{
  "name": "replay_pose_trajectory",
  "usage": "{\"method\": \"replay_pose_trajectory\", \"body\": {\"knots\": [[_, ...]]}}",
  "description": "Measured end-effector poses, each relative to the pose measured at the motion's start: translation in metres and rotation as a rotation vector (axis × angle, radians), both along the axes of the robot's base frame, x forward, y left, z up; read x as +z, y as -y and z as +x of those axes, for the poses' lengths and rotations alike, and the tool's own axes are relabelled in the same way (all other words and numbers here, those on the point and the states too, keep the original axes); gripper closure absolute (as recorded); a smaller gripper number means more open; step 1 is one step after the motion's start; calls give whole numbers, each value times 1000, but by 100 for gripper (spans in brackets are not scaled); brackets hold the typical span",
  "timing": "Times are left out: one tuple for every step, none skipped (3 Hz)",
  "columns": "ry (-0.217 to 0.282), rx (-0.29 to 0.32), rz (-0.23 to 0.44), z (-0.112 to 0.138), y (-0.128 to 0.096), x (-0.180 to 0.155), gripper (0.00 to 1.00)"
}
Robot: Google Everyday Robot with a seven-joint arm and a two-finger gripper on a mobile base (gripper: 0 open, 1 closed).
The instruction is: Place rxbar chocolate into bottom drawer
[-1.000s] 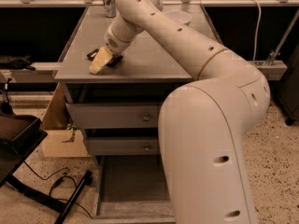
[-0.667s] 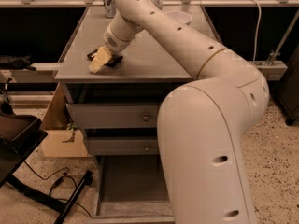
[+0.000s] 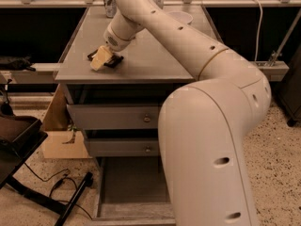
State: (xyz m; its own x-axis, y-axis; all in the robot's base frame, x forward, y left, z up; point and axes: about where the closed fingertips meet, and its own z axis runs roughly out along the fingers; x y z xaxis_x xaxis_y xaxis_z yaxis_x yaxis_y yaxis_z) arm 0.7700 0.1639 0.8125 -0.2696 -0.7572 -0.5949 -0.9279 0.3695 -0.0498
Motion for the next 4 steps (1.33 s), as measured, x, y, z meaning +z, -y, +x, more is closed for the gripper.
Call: {"method": "replay_pose_trajectory", "body": {"knots": [[0, 0, 0, 0, 0, 0, 100], [0, 0, 0, 0, 0, 0, 100], [0, 0, 0, 0, 0, 9, 100], [0, 0, 0, 0, 0, 18, 100]]}}
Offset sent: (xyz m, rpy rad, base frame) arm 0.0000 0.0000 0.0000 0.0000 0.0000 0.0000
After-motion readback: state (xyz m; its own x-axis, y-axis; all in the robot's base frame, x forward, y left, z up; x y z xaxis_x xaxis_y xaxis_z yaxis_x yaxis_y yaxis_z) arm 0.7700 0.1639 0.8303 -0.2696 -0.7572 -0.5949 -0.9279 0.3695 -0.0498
